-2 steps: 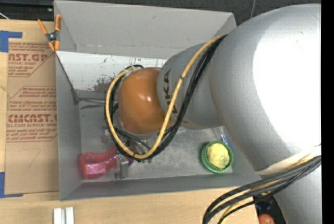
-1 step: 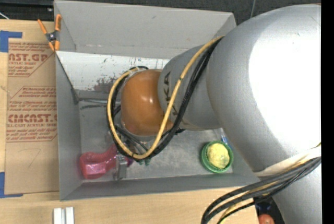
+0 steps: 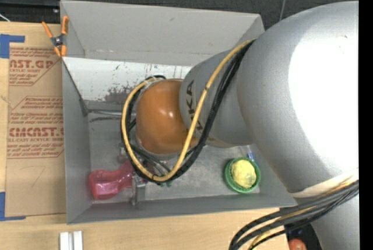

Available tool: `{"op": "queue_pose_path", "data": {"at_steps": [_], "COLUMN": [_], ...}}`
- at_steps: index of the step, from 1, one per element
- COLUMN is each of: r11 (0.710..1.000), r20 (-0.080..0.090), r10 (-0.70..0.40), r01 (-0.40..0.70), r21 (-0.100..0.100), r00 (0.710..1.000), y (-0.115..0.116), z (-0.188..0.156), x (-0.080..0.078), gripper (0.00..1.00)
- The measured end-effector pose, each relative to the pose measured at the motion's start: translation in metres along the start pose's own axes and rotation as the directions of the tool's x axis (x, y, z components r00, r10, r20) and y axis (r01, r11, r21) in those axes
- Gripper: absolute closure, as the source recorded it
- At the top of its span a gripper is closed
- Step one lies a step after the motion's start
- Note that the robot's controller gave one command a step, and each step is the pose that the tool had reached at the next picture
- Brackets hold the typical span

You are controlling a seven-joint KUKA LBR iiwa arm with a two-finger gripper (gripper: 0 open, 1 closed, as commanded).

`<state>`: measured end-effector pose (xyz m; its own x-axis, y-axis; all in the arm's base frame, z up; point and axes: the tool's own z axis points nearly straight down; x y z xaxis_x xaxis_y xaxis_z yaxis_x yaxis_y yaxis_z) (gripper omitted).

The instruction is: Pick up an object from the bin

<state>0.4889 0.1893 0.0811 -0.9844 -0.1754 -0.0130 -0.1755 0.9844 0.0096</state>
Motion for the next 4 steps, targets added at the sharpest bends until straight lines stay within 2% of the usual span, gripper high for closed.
{"op": "queue_pose_path", "data": {"at_steps": [1, 2, 3, 4], "r11": [0.999, 0.999, 0.999, 0.999], "r20": [0.001, 0.007, 0.002, 0.001], "r10": [0.034, -0.042, 0.039, 0.039], "r01": [-0.034, 0.042, -0.039, -0.039], "r21": [-0.002, -0.001, -0.003, -0.003], "r00": [0.999, 0.999, 0.999, 0.999], "y": [0.0021, 0.0017, 0.0037, 0.0037], "z": [0.0007, 0.0054, -0.0018, -0.0020], "x": [0.0017, 0.0013, 0.0012, 0.0013], "gripper": [0.00, 0.00, 1.00, 1.00]}}
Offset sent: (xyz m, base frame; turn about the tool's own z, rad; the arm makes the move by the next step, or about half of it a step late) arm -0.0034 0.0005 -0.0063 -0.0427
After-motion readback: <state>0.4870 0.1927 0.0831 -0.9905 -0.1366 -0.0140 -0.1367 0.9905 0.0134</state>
